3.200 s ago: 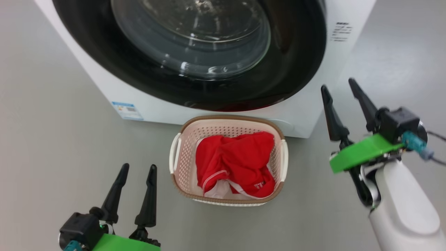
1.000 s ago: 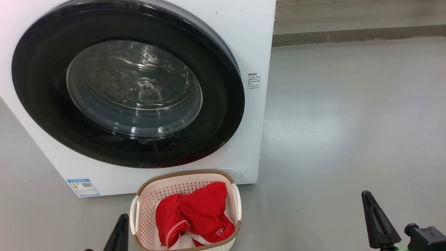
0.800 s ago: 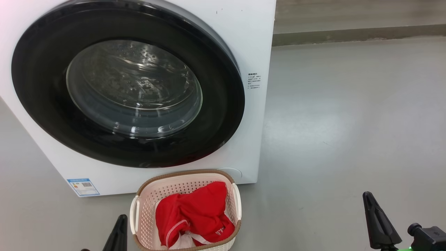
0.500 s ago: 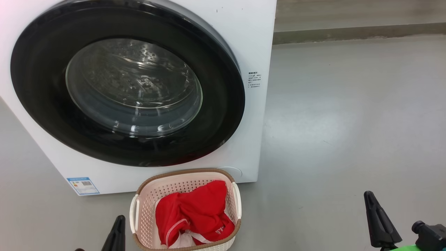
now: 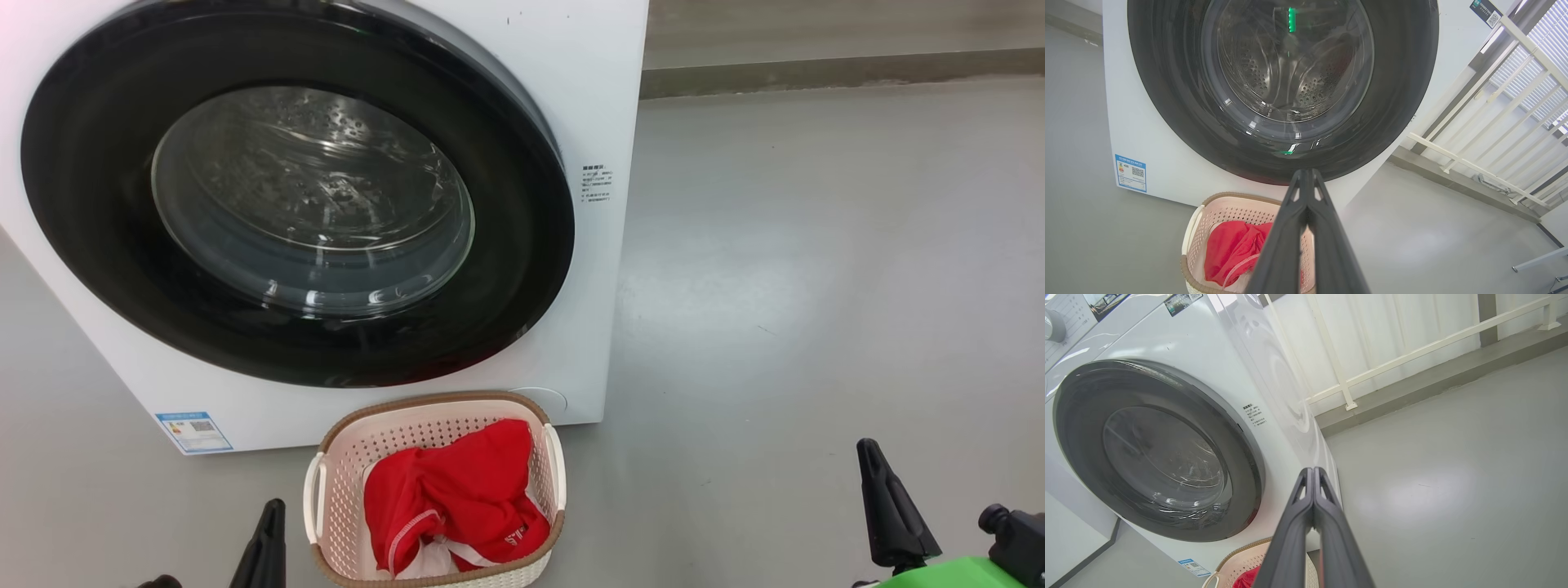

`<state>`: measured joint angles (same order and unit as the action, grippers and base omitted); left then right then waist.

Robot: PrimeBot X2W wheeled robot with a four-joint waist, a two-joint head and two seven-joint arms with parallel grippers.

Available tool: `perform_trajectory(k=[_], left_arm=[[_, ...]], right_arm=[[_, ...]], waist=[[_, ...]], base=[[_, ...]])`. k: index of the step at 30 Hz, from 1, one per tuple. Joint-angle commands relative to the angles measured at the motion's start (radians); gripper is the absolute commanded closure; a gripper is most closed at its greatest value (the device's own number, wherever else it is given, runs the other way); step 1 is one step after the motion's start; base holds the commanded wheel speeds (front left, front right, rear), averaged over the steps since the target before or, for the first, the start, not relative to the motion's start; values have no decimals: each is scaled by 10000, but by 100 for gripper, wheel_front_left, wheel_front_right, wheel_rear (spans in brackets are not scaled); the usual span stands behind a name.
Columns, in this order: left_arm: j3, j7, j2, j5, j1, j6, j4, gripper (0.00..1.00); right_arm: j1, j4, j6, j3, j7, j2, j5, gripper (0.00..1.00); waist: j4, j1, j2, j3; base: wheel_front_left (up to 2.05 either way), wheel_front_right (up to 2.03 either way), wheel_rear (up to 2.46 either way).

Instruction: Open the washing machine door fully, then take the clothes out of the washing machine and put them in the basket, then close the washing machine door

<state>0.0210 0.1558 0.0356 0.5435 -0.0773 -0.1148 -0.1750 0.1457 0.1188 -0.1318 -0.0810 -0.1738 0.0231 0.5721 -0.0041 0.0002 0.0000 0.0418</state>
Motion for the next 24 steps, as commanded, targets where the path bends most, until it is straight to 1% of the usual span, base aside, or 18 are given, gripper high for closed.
perform_trajectory(k=[1, 20, 24], left_arm=[[175, -87, 70, 421, 440, -42, 165, 100], [326, -604, 85, 2449, 721, -65, -7, 100], [368, -748, 89, 3013, 799, -72, -55, 100]], right_arm=[[-546, -199, 3, 67, 65, 176, 412, 100], [-934, 86, 5, 63, 562, 249, 2448, 100], [-1043, 166, 5, 58, 704, 266, 3011, 100]], waist=[[2, -1, 0, -10], [9, -1, 0, -97], [12, -1, 0, -121]], base=[[0, 0, 0], [0, 0, 0], [0, 0, 0]])
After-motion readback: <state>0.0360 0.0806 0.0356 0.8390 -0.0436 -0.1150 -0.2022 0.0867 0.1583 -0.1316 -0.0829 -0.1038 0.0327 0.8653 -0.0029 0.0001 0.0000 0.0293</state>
